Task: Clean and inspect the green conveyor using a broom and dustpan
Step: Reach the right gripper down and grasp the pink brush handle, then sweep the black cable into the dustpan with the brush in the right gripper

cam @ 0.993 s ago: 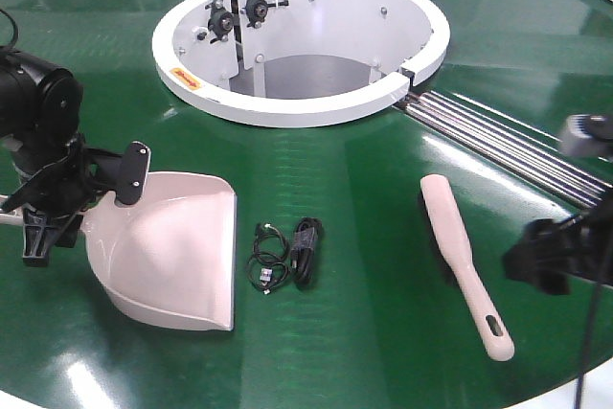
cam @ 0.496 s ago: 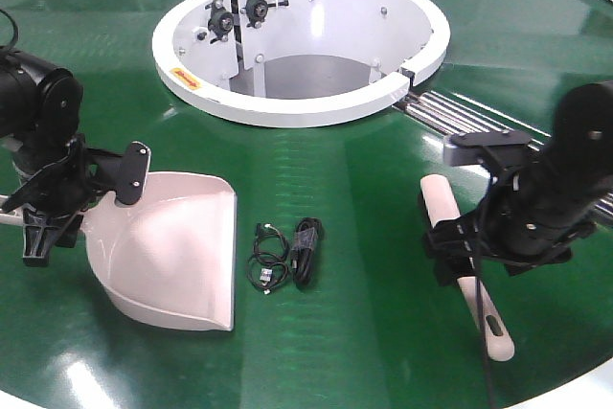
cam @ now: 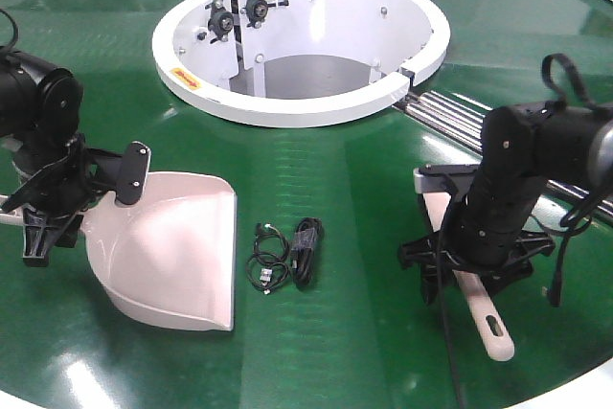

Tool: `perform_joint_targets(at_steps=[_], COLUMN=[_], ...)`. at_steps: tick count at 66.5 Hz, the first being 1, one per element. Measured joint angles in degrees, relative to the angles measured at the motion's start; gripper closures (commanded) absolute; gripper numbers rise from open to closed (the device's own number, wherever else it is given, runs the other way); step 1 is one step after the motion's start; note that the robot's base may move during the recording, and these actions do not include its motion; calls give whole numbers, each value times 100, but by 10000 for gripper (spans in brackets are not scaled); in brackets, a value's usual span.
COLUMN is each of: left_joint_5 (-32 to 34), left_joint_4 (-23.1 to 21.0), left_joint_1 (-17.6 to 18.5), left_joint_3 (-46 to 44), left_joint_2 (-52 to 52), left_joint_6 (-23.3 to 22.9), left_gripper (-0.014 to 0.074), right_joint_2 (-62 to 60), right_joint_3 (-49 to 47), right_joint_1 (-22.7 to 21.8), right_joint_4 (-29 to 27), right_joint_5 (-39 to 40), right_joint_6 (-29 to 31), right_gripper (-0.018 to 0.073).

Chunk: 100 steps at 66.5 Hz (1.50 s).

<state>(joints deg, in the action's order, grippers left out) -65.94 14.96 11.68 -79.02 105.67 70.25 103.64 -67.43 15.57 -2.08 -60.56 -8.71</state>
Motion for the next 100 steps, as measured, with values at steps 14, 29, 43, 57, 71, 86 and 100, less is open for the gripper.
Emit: perform_joint_targets(at_steps=[14,29,43,57,71,86,100], left_joint_5=[0,0,0,0,0,0,0], left_joint_4=[0,0,0,0,0,0,0], left_joint_1=[0,0,0,0,0,0,0], left_joint_3=[0,0,0,0,0,0,0], left_joint_2=[0,0,0,0,0,0,0], left_joint_6=[0,0,0,0,0,0,0], left_gripper=[603,603,603,603,603,603,603], right_joint_2=[260,277,72,-190,-56,610,1278], right_joint_3=[-5,-5,-5,-54,-408,-1224,-1860], right_joint_1=[0,0,54,519,1139,1664,1974], right_joint_4=[92,117,-49,-74,-116,-143,-204], right_joint_5=[0,5,-44,-80,-162,-801,-882], right_joint_6=[-138,-187,-191,-442,-966,-1335,-1654], right_gripper=[179,503,567,564,564,564,564])
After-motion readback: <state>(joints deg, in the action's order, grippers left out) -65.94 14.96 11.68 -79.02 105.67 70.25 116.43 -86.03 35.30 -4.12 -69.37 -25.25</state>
